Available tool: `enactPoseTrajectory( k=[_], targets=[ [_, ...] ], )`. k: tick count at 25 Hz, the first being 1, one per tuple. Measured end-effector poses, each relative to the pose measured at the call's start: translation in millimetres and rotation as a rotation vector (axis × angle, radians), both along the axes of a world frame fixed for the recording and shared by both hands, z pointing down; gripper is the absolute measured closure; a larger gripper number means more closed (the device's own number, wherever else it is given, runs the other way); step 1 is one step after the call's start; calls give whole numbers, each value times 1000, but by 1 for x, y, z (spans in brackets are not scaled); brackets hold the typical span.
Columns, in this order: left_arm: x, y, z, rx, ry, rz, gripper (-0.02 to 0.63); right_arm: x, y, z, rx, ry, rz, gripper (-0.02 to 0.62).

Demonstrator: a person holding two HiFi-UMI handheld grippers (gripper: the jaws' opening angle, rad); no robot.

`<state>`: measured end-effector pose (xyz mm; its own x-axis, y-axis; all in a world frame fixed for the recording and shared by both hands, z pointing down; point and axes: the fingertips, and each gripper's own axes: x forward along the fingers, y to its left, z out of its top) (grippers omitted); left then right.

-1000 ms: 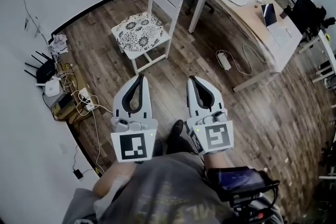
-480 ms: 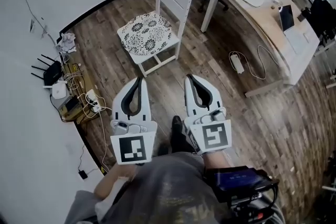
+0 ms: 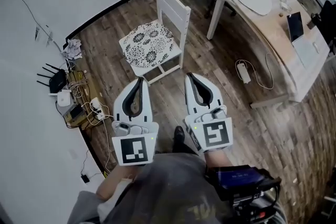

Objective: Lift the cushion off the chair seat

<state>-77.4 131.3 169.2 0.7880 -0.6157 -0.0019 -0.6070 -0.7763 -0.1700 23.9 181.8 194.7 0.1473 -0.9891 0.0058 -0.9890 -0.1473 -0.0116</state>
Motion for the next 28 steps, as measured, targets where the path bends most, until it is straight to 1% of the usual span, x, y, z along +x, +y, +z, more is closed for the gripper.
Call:
enactPoseTrajectory(
  k=[3, 9, 16, 22, 25, 28],
  targets=[
    [7, -7, 1, -3, -9, -23, 600, 10, -9, -1, 7, -4, -18, 588],
    [11, -21, -3, 8, -11, -56, 600, 12, -28, 0, 6, -5, -62, 588],
    [14, -49, -1, 0, 19, -97, 600, 20, -60, -2, 13, 20, -96, 588],
    [20, -91, -1, -2, 47, -128, 600, 29, -104, 0, -7, 40, -126, 588],
    [25, -116, -4, 5, 37, -144, 600, 35, -131, 0, -10, 32, -144, 588],
    [26, -147, 0, -3, 41, -167, 600, 34, -164, 11, -45, 19, -163, 588]
  ],
)
